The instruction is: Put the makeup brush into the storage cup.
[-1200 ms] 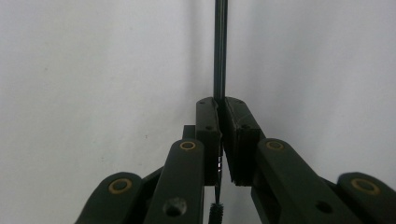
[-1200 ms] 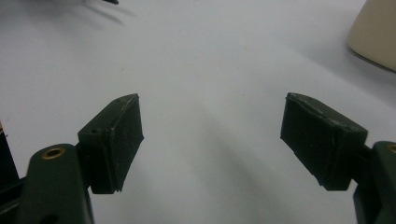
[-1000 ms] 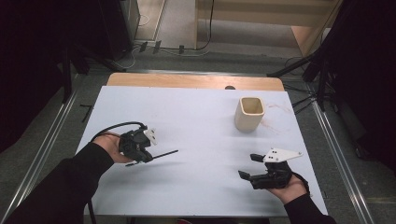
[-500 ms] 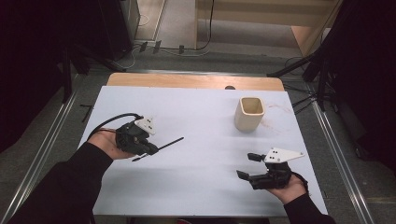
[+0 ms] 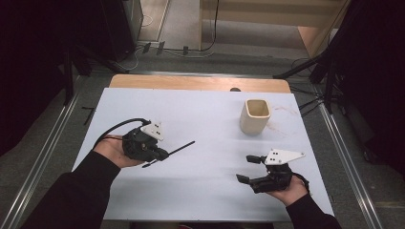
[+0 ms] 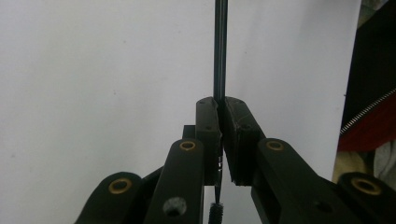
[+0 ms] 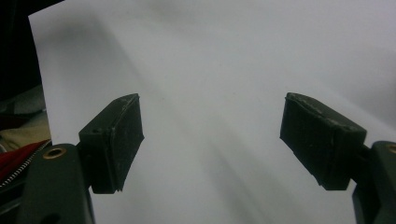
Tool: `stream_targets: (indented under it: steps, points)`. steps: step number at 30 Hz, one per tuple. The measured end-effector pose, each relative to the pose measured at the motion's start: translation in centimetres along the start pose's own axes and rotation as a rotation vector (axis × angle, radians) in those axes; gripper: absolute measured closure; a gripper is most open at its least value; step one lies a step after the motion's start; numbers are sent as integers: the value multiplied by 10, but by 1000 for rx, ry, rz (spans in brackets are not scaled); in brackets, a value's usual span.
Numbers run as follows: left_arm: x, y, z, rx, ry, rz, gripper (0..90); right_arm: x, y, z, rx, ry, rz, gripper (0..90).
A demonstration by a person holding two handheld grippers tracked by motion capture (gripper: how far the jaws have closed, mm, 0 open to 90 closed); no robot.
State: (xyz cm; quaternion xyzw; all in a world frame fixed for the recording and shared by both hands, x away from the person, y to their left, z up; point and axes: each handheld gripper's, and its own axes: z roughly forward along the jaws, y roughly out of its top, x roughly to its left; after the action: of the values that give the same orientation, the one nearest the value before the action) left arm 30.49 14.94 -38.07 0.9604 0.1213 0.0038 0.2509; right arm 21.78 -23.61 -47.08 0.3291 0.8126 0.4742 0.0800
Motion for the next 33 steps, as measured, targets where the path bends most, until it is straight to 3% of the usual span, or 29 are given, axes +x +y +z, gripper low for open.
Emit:
stream_targets:
  steps: [5,12,17,28,33]
  points:
    - [-2,2,2,-44,11,-7,853,3,5,1,-16,37,-25,227]
    - [-5,2,5,-68,35,-16,853,5,10,2,-29,40,-35,222]
    - [-12,5,9,-49,55,-2,853,2,13,4,-33,72,-31,248]
    - [-20,19,22,-3,16,41,853,7,25,8,-19,80,-65,245]
    - [-23,28,29,44,3,73,853,11,31,12,22,90,-96,235]
